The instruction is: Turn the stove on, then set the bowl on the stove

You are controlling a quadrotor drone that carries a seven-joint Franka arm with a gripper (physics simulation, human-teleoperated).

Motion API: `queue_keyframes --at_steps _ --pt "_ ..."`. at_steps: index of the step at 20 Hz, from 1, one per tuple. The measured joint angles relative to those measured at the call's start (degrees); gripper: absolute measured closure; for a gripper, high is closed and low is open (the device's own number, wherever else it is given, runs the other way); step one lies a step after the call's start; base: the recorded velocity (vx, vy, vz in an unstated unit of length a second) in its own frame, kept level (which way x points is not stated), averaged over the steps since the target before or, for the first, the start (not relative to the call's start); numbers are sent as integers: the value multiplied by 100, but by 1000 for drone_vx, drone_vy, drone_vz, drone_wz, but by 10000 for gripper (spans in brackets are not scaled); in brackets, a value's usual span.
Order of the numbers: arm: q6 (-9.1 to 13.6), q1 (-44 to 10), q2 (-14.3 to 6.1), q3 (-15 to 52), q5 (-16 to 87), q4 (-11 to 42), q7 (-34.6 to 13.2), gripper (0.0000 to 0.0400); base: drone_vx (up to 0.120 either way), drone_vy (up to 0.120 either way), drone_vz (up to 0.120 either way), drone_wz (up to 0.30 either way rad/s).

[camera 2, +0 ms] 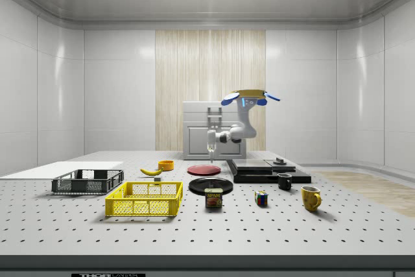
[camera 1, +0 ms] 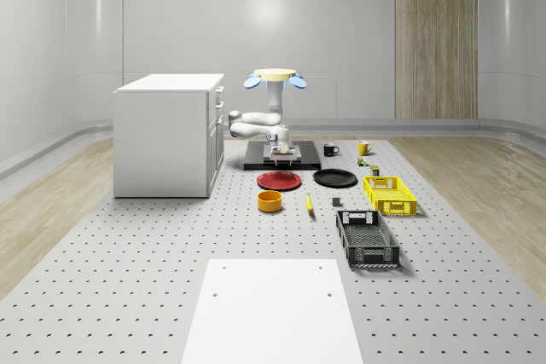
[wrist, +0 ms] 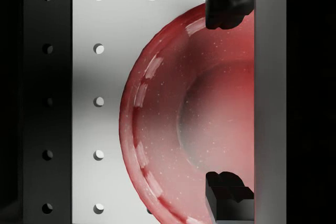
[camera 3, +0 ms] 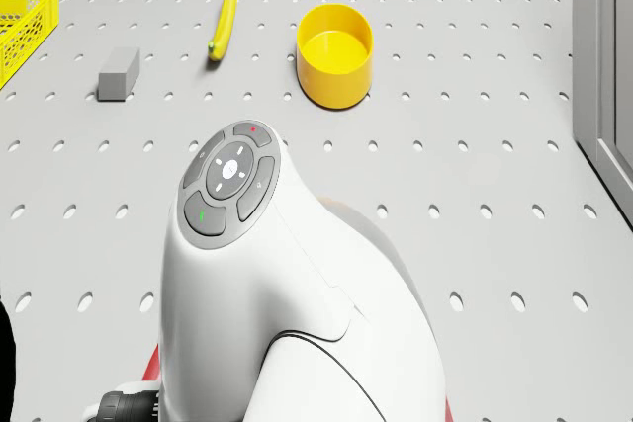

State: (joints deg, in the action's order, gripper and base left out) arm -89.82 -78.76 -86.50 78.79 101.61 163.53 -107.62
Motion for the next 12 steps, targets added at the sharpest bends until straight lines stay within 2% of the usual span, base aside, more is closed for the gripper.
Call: queue_keyframes --at_steps 12 --pt "-55 -12 -59 8 -24 -2 -10 0 120 0 0 0"
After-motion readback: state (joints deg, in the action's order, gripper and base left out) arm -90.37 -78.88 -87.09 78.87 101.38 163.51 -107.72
